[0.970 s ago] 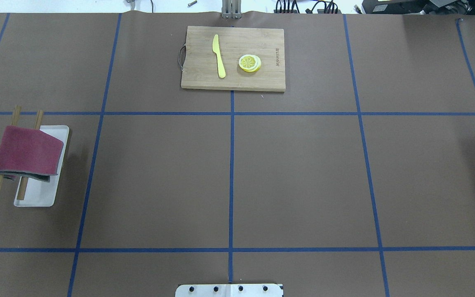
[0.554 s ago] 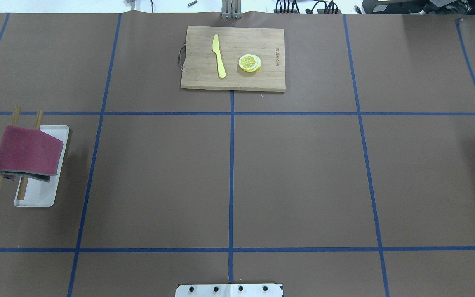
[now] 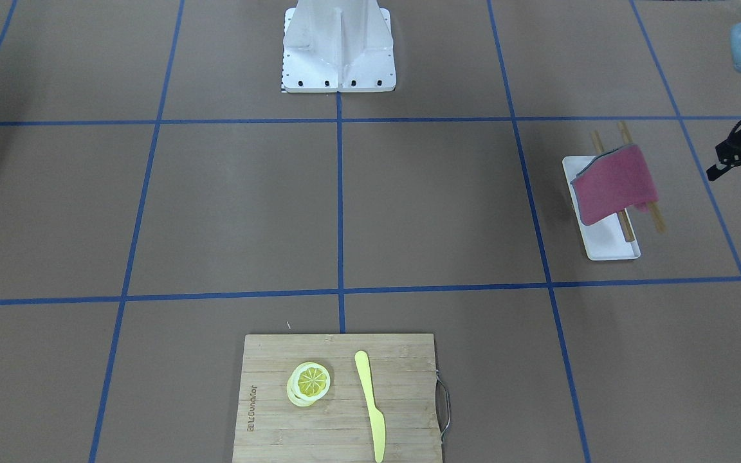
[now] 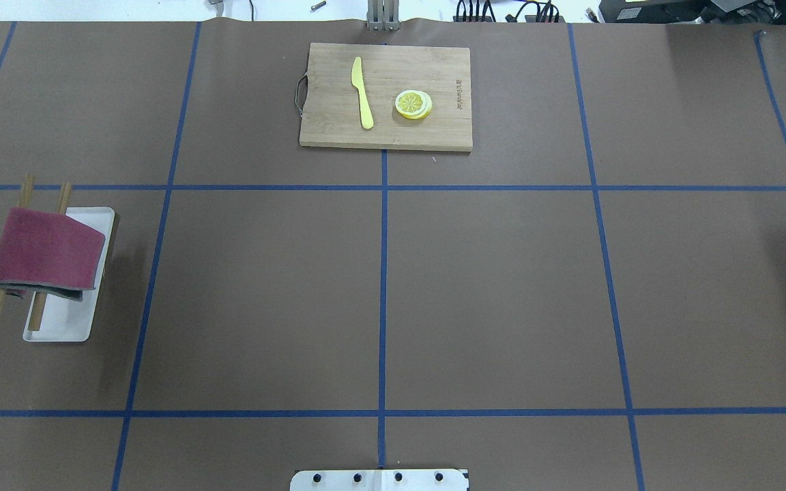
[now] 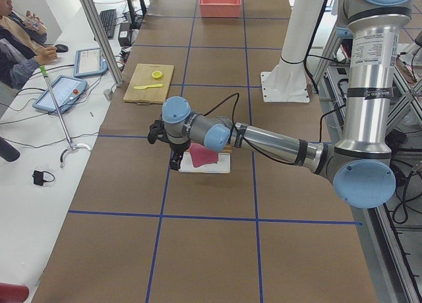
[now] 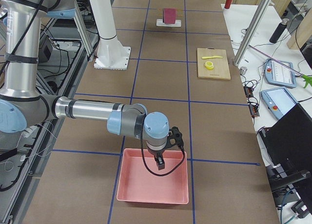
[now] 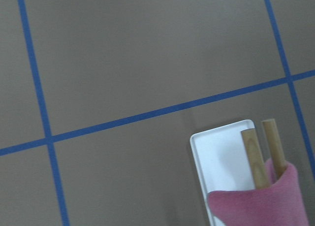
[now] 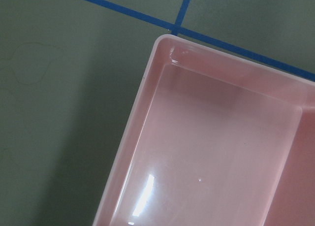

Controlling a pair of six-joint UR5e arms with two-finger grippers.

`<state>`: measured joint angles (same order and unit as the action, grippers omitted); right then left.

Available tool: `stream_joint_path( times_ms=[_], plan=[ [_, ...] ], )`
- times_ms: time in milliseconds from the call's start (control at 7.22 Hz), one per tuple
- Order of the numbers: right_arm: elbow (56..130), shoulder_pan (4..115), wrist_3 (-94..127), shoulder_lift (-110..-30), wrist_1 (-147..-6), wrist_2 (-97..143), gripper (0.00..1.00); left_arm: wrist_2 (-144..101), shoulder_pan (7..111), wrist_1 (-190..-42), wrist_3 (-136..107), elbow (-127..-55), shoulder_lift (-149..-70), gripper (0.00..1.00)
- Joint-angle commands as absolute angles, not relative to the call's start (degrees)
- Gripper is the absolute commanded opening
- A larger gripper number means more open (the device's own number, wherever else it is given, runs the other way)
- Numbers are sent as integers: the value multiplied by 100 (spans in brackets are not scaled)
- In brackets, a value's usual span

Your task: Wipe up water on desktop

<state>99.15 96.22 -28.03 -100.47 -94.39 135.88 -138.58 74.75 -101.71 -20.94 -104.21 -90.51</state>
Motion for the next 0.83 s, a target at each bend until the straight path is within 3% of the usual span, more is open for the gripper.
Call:
stream_joint_path(
  times_ms=[0, 416, 693],
  plan=[
    [9923, 9624, -2847, -10098, -9431, 13632, 100, -13808, 6999, -10345, -3146, -10512, -9096, 98],
    [9914, 9615, -2856, -10116, -9431, 13614, 100, -13738, 6366, -10371, -3714, -10503, -9158, 97],
    [9923, 9615, -2856, -10116, -9422, 13614, 100, -13605, 6267, -10371, -3753, -10529, -9132, 86]
  ],
)
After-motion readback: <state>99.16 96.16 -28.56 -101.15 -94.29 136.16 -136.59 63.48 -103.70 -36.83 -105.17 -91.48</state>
